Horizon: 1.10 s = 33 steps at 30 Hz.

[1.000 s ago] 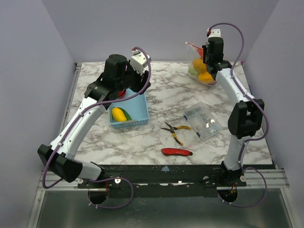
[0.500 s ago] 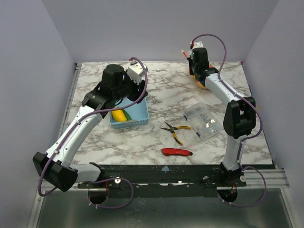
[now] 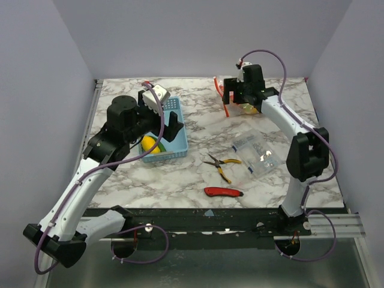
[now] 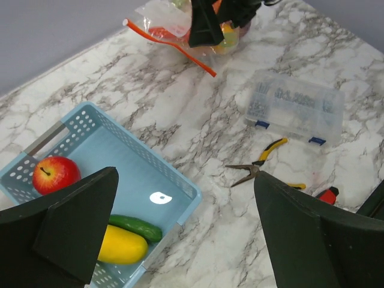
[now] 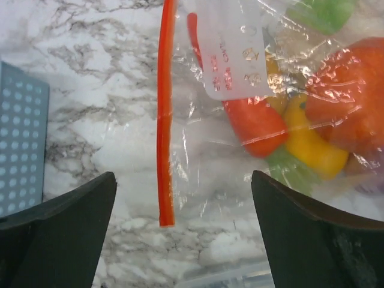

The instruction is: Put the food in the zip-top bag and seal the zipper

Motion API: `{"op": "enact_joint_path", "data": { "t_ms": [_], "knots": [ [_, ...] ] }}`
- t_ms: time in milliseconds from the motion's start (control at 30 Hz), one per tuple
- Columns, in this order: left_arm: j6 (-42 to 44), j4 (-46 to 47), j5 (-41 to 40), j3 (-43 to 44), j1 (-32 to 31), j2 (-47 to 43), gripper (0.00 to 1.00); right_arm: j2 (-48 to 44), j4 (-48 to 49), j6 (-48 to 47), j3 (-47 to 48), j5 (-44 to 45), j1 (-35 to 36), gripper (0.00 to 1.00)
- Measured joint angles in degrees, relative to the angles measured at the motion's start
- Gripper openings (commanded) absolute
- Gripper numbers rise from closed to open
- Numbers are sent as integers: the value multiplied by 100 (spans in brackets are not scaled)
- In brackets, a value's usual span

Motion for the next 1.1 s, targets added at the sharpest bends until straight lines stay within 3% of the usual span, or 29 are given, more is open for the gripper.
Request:
{"op": "enact_joint_path", "data": {
  "t_ms": [167,533,867,1100],
  "knots": [
    [-245,205,-177,-2,0,-352,98,-1368,-271,81,-667,-42,0,100],
    [-1294,813,-931,-144,0,-1379,98,-5683,66,1132,-2601,50,9,100],
    [-1508,1370,-1539,-734,2,-2514,98,-7608,-28,1440,-3073,1204,26,100],
    [-1499,1506,-1827,-896,2,-2983,98,-7884,-378,1644,-3010,1749,26,100]
  ]
}}
